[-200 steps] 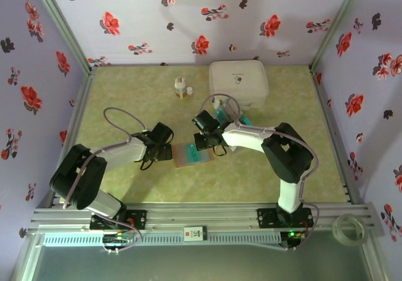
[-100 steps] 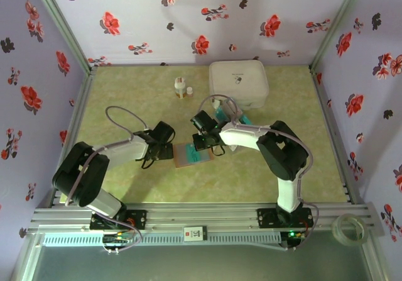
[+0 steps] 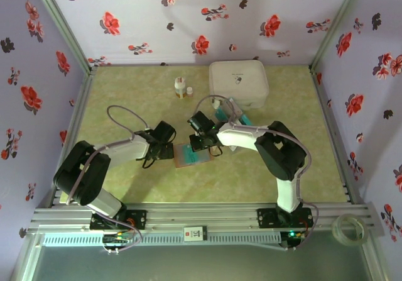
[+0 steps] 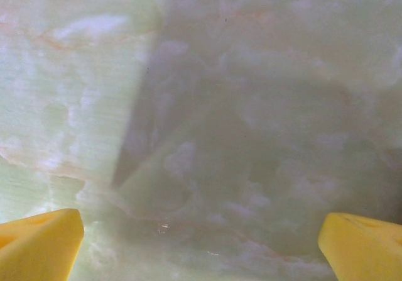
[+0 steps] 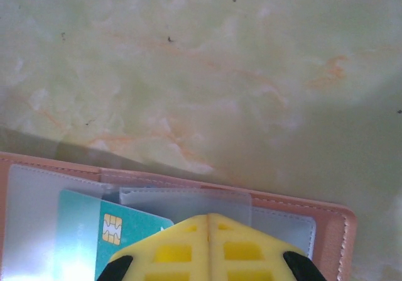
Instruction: Put the credit cards into the card holder
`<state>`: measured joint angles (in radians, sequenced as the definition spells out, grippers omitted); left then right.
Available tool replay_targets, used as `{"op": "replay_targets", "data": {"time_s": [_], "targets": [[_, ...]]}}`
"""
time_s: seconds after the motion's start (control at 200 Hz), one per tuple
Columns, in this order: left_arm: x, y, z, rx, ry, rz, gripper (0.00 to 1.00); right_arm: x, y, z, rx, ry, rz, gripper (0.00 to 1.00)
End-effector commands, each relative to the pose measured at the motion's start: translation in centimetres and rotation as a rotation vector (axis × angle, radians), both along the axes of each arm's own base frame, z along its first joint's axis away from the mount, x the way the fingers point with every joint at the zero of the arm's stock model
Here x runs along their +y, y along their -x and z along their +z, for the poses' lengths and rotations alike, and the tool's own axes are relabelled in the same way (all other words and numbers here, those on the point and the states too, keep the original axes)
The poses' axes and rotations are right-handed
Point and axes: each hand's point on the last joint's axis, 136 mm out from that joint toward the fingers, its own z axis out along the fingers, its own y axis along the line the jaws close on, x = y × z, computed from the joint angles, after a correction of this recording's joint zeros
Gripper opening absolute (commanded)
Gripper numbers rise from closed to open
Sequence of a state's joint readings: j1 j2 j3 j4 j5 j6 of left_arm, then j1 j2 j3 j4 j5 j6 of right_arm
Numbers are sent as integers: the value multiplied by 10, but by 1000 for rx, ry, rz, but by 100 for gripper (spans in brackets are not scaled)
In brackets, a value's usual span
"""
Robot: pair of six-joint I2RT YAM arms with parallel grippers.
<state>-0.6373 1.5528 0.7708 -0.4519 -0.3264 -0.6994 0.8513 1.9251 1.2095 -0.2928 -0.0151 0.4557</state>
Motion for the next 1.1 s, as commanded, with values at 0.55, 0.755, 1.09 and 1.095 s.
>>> {"op": "replay_targets", "data": {"time_s": [0.55, 0.755, 1.09, 1.095], "targets": [[-5, 6, -1, 7, 12, -33, 100, 2, 18, 22, -29, -5, 24, 5], [1, 17, 9, 0, 28, -25, 100, -10, 24, 22, -33, 5, 10, 5], [-3, 31, 1, 37, 9, -43, 100, -6, 30, 7, 8, -15, 9, 5], [-3, 31, 1, 38, 9, -43, 100, -6, 30, 7, 8, -15, 8, 5]]}}
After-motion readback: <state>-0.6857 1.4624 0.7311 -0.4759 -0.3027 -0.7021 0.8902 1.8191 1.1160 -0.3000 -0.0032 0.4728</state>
